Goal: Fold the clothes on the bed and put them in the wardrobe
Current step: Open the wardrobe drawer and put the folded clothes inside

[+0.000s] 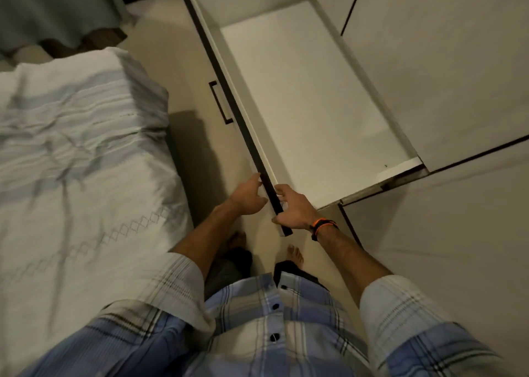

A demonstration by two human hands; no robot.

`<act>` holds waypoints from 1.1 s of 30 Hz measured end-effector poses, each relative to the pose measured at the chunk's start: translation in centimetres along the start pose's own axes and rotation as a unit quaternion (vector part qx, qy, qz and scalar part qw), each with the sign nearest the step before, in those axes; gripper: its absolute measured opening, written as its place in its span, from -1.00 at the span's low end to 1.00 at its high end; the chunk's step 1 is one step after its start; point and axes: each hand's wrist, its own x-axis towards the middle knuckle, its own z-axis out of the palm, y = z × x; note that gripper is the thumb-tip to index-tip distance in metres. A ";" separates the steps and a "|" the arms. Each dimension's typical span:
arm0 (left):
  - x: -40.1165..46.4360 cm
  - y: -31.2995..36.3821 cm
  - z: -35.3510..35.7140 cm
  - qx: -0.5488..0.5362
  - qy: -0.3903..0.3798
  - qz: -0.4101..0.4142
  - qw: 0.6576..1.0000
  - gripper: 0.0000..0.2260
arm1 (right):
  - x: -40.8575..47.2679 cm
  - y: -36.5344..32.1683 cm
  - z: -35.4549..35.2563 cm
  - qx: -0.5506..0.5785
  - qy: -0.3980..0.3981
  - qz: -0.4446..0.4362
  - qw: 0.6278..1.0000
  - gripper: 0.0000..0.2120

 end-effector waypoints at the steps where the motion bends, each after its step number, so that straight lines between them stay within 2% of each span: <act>1: -0.7 -0.2 0.8 -0.021 0.011 -0.021 1.000 -0.33 | -0.2 0.4 0.1 0.005 -0.019 -0.007 1.000 -0.19; 5: -2.8 -1.1 3.4 -0.103 0.043 -0.076 0.991 -0.29 | -0.5 0.9 0.7 0.005 -0.074 -0.035 0.997 -0.17; 9: -5.1 -1.5 5.6 -0.155 0.080 -0.117 0.978 -0.29 | -0.8 1.2 1.7 -0.064 -0.091 -0.070 0.991 -0.18; 16: -8.5 -2.6 7.5 -0.191 0.115 -0.130 0.966 -0.30 | -2.0 0.6 4.1 -0.112 -0.157 -0.103 0.976 -0.16; 23: -11.3 -3.9 9.1 -0.233 0.120 -0.122 0.957 -0.34 | -4.1 0.9 4.9 -0.100 -0.155 -0.107 0.977 -0.03; 33: -16.7 -6.9 13.2 -0.215 0.195 -0.110 0.950 -0.47 | -9.1 3.7 6.4 -0.098 -0.070 -0.137 0.983 -0.19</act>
